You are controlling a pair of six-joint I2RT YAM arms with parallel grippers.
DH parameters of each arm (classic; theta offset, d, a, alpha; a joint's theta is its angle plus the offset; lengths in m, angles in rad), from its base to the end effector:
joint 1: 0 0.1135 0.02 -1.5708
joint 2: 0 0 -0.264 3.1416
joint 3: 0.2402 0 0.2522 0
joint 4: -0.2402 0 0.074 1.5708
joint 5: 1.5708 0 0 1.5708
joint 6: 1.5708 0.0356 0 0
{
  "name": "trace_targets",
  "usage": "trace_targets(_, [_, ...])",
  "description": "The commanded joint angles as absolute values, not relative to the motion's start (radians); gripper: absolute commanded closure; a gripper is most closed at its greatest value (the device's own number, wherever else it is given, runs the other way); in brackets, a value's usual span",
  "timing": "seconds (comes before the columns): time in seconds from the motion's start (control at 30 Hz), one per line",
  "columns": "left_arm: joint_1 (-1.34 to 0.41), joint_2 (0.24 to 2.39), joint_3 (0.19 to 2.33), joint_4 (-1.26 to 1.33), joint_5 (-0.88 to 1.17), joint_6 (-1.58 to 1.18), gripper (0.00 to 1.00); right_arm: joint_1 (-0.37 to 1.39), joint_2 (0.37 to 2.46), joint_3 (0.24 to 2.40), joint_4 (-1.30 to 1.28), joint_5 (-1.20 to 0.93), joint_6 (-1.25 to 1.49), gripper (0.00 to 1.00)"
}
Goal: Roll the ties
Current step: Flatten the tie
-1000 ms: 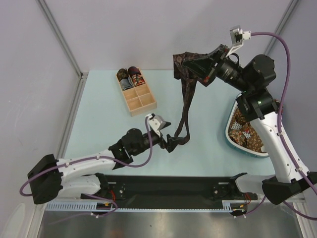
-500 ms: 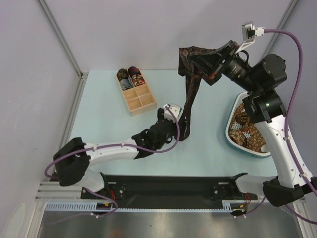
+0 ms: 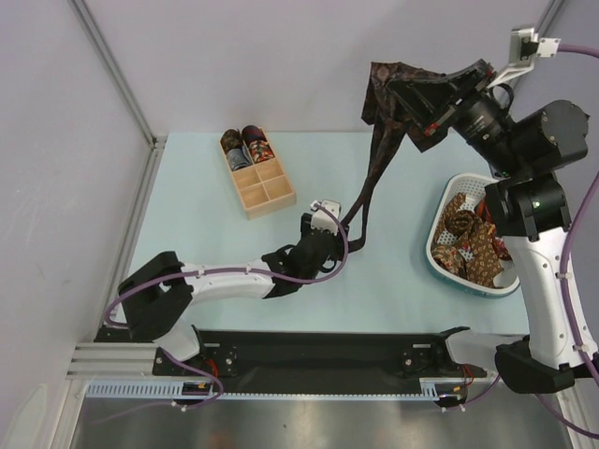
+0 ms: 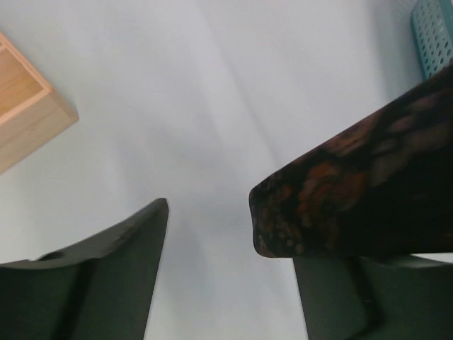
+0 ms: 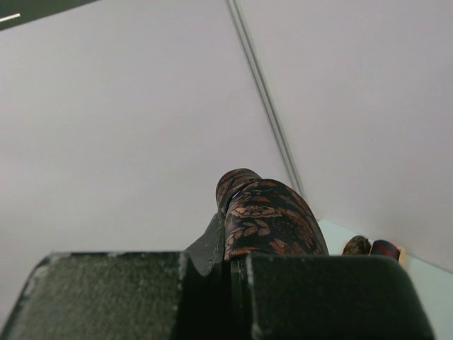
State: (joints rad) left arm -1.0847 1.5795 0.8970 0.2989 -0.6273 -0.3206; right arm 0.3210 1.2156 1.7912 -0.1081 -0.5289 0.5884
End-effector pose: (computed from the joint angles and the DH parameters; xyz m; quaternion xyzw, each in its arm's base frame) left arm 0.1799 -0.2958 0.2311 0.1338 0.7960 -0.1487 0.5713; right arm 0.1789 0.0784 0.5919 -0.1532 0.5310 0.4841 0.6784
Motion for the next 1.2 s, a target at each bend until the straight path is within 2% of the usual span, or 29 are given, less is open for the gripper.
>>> trace_targets(0.0, [-1.088,1.583,0.917,0.302,-0.679,-0.380,0.34,0.276,1.206,1.861,-0.092,-0.518,0.627,1.00])
trace_targets(0.07, [-1.088,1.550,0.901,0.296,-0.718,-0.415,0.48,0.244,1.201,1.852,-0.097,-0.519,0.630,1.00])
trace_targets(0.13, [-1.088,1.507,0.855,0.278,-0.756,-0.437,0.58,0.223,1.198,1.832,-0.097,-0.528,0.632,1.00])
trace_targets(0.17, [-1.088,1.485,0.844,0.255,-0.776,-0.468,0.68,0.192,1.198,1.794,-0.092,-0.535,0.640,1.00])
trace_targets(0.27, [-1.088,1.392,0.821,0.145,-0.851,-0.468,0.82,0.126,1.187,1.654,-0.009,-0.595,0.692,1.00])
trace_targets(0.43, [-1.088,1.267,0.824,-0.128,-0.986,-0.500,0.80,0.051,1.206,1.450,0.185,-0.672,0.749,1.00])
trace_targets(0.63, [-1.071,1.175,0.813,-0.320,-0.997,-0.577,0.80,0.040,1.295,1.269,0.277,-0.621,0.750,1.00])
trace_targets(0.9, [-1.037,1.049,0.922,-0.563,-1.048,-0.623,0.80,0.060,1.477,1.195,0.402,-0.615,0.844,1.00])
trace_targets(0.97, [-1.023,1.022,0.885,-0.507,-0.979,-0.549,0.73,0.067,1.522,1.197,0.431,-0.627,0.860,1.00])
trace_targets(1.0, [-1.025,1.006,0.864,-0.423,-0.951,-0.531,0.66,0.069,1.532,1.195,0.452,-0.626,0.859,1.00])
trace_targets(1.03, [-1.023,1.006,0.841,-0.376,-0.901,-0.502,0.43,0.069,1.545,1.198,0.460,-0.624,0.856,1.00])
trace_targets(1.07, [-1.023,1.012,0.800,-0.329,-0.878,-0.486,0.34,0.068,1.549,1.201,0.462,-0.621,0.851,1.00])
trace_targets(1.13, [-1.008,1.067,0.793,-0.269,-0.833,-0.469,0.26,0.063,1.562,1.215,0.472,-0.627,0.838,1.00])
trace_targets(1.17, [-0.999,1.090,0.814,-0.271,-0.789,-0.468,0.26,0.060,1.575,1.223,0.474,-0.632,0.833,1.00])
